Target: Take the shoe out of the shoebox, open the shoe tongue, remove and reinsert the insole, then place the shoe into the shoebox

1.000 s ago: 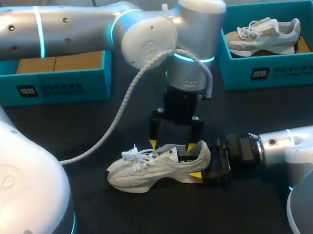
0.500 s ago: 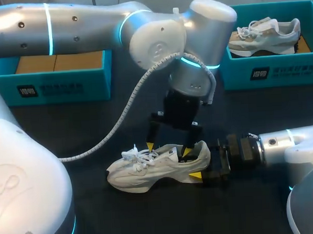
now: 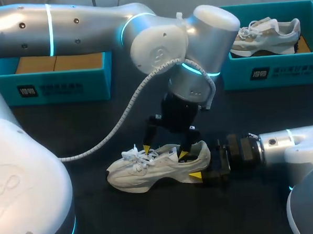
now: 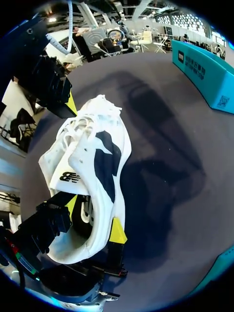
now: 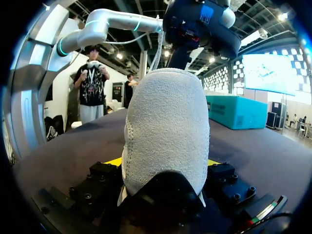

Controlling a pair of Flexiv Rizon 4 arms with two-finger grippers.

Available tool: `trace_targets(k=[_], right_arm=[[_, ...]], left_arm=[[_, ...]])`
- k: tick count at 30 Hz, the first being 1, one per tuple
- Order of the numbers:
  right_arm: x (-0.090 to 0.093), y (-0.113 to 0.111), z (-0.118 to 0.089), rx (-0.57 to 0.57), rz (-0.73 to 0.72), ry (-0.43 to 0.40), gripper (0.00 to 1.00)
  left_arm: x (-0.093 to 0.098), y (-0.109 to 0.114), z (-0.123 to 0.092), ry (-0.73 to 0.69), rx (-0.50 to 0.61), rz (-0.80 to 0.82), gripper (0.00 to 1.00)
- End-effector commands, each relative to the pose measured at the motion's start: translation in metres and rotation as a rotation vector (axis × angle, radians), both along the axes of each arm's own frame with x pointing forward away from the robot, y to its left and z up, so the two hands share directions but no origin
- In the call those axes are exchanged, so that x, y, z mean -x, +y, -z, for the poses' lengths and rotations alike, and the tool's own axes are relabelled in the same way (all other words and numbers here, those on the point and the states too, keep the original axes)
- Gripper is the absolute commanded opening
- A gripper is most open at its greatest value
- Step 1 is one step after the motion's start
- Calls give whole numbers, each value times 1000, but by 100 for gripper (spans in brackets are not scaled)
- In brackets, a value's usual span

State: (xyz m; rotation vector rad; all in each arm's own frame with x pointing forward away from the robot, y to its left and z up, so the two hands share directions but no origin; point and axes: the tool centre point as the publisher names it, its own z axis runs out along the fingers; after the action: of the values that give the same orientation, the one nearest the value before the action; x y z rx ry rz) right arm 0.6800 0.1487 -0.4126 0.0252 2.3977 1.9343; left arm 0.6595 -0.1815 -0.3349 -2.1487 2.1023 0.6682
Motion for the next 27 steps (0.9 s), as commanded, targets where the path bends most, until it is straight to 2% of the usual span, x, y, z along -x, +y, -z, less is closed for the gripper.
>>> trace_targets(k=[1, 5, 10, 13, 19, 20, 23, 27], right_arm=[[1, 3, 0, 5, 2, -1, 0], [1, 3, 0, 5, 2, -1, 0], [1, 3, 0, 5, 2, -1, 0], [1, 3, 0, 5, 2, -1, 0], [1, 3, 0, 5, 2, -1, 0], [1, 3, 0, 5, 2, -1, 0], [1, 3, 0, 5, 2, -1, 0], [1, 3, 0, 5, 2, -1, 0]], left_arm=[[2, 4, -3, -8, 8, -4, 100], [2, 9, -6, -22, 15, -7, 99], [-1, 14, -9, -26, 25, -21, 92], [0, 16, -12, -23, 39, -24, 84], [1, 18, -17, -21, 64, -27, 80], [2, 18, -17, -21, 70, -26, 78], [3, 18, -20, -22, 83, -26, 60], [5, 19, -25, -22, 105, -27, 56]])
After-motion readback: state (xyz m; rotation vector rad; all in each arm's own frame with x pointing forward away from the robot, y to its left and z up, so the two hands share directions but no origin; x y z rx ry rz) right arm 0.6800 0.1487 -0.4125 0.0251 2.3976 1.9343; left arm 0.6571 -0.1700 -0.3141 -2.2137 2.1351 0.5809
